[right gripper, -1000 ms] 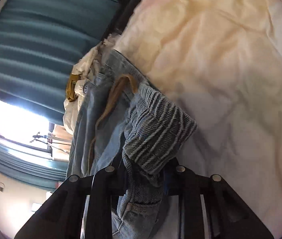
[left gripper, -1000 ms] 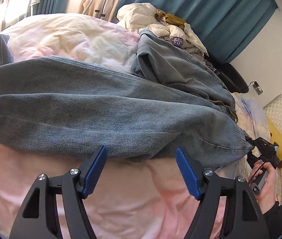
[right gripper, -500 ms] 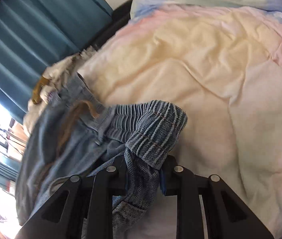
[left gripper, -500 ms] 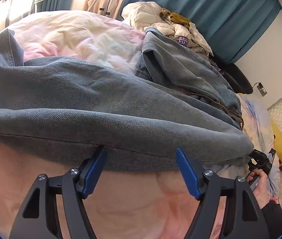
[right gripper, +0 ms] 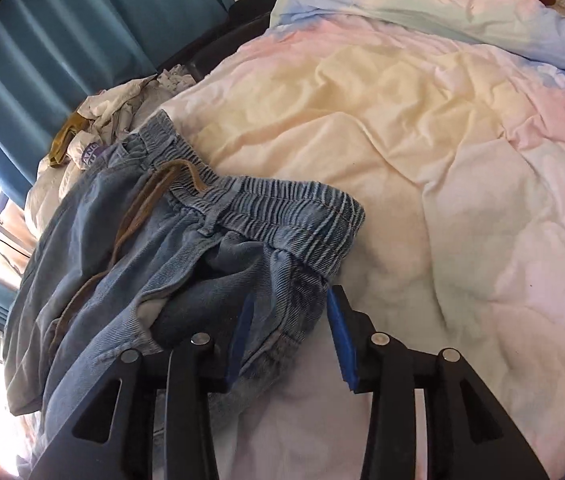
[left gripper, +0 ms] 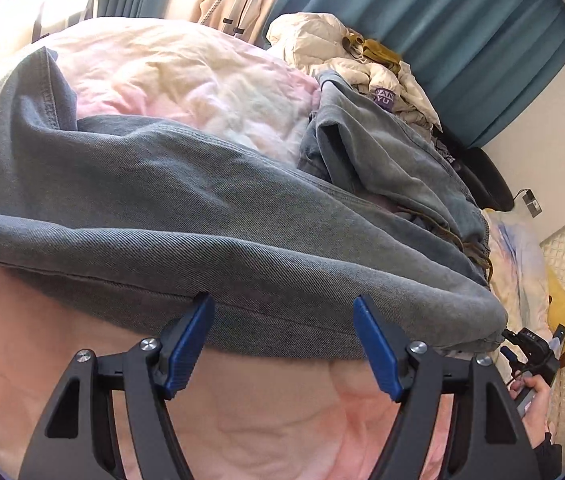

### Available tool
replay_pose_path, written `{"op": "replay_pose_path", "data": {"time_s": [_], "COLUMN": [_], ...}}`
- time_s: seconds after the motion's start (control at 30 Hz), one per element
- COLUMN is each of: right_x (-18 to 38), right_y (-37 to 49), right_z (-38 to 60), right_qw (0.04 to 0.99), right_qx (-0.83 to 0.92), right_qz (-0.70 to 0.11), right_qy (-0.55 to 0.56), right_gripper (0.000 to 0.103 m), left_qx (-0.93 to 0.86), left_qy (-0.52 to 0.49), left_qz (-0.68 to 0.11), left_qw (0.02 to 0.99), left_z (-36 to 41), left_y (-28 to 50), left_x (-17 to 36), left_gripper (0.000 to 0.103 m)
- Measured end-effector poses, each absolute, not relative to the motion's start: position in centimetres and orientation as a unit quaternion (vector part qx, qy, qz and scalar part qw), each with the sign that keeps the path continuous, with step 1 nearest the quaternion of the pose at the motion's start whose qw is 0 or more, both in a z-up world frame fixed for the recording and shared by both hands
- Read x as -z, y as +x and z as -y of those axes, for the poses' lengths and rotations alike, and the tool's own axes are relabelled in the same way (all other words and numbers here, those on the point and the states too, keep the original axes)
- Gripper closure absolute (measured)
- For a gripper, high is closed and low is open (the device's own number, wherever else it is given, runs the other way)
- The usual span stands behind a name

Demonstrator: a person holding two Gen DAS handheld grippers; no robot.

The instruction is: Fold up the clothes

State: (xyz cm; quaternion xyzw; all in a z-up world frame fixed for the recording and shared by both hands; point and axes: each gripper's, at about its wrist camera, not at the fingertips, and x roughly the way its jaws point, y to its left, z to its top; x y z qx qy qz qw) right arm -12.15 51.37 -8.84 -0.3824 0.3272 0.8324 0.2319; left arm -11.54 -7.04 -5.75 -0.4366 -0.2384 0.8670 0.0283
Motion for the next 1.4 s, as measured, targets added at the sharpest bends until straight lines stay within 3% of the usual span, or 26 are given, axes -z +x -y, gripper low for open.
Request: {"op": "replay_pose_path", "data": {"time_s": [0.2,0.43,0.6,0.87,1.2,1.4], "right_x": [3.4,1.0,2.8,5.0,11.8,14.1], "right_y": [-9.8,-11.4,-13.4,-12.7,-10.4,-10.4], "right_z": [-46.9,-37.1,-30.2,-21.1,-14.9,-13.4], "right_qw": [0.176,0.023,-0.073,-0.124,-0.148,-0.127], "right_qx": [-0.869,-0.908,-0.907,-0.914,-0.874,-0.887], "right_qz": [-0.320,-0.261,-0.205,-0.045,0.007,0.073], "right_qy": [-0.335,-0.328,-0.362,-0.383,-0.464,-0.437], "right_gripper": [0.057,0.056,0.056,0.056,0.056,0.040], "left_qx": [-0.858,-0.836,-0.823,-0.847,-0.862,-0.861], "left_qy": [-0.432,-0.433,-0.442,-0.452,-0.457,-0.459], "left_qz": [0.278,0.323,0.341,0.266,0.207,0.211], "left_qw": [-0.021,-0.101,-0.101,-0.089,-0.067,-0.057], "left_z": [11.3,17.8,18.5,15.1,12.2,12.1], "left_y": [-9.9,-7.4,-7.4,-9.3,-10.5,-10.3], "left_x": [4.4,3.8,4.6,4.4,4.4,4.4], "left_gripper": [0.030,0.030,0.030,0.030,0.030,0.030]}}
